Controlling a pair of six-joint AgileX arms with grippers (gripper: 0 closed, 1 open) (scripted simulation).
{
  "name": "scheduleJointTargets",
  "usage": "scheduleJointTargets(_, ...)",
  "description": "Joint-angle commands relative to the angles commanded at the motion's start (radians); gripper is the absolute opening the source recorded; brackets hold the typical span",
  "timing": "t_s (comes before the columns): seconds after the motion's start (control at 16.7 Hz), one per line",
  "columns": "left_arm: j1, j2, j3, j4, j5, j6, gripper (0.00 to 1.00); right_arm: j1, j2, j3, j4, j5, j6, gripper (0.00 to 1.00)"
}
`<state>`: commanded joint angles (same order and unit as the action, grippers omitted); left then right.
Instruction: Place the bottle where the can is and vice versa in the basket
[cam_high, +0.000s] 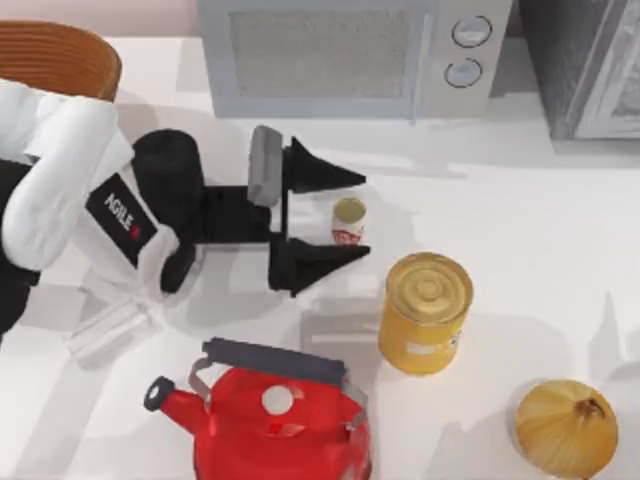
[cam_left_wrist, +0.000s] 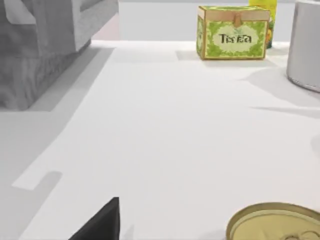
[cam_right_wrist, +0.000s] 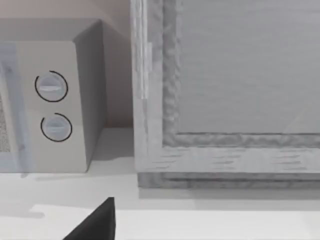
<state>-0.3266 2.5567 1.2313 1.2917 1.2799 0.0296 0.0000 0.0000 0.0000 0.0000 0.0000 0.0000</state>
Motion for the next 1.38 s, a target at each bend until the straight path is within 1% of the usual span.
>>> scheduleJointTargets(0.12,0.002,-0.046,-0.046,-0.024,-0.045,0.000,1.00,0.000,0.000,0.000,0.000,0.000,0.000,1.00)
scheduleJointTargets(0.24,0.007,-0.134,-0.122,-0.068,-0.120,0.000,1.00,0.000,0.000,0.000,0.000,0.000,0.000,1.00)
scheduleJointTargets(0.36,0.015,-0.262,-0.223,-0.130,-0.217,-0.001,1.00,0.000,0.000,0.000,0.000,0.000,0.000,1.00)
scheduleJointTargets(0.48,0.026,-0.432,-0.341,-0.207,-0.331,-0.001,1.00,0.000,0.000,0.000,0.000,0.000,0.000,1.00)
scheduleJointTargets(0.72,0.063,-0.883,-0.591,-0.399,-0.581,-0.001,1.00,0.000,0.000,0.000,0.000,0.000,0.000,1.00)
scheduleJointTargets(1.02,0.137,-1.544,-0.876,-0.689,-0.883,-0.001,1.00,0.000,0.000,0.000,0.000,0.000,0.000,1.00)
scheduleJointTargets(1.2,0.189,-1.914,-1.010,-0.869,-1.030,-0.006,1.00,0.000,0.000,0.000,0.000,0.000,0.000,1.00)
scheduleJointTargets(1.38,0.244,-2.214,-1.113,-1.040,-1.146,-0.013,1.00,0.000,0.000,0.000,0.000,0.000,0.000,1.00)
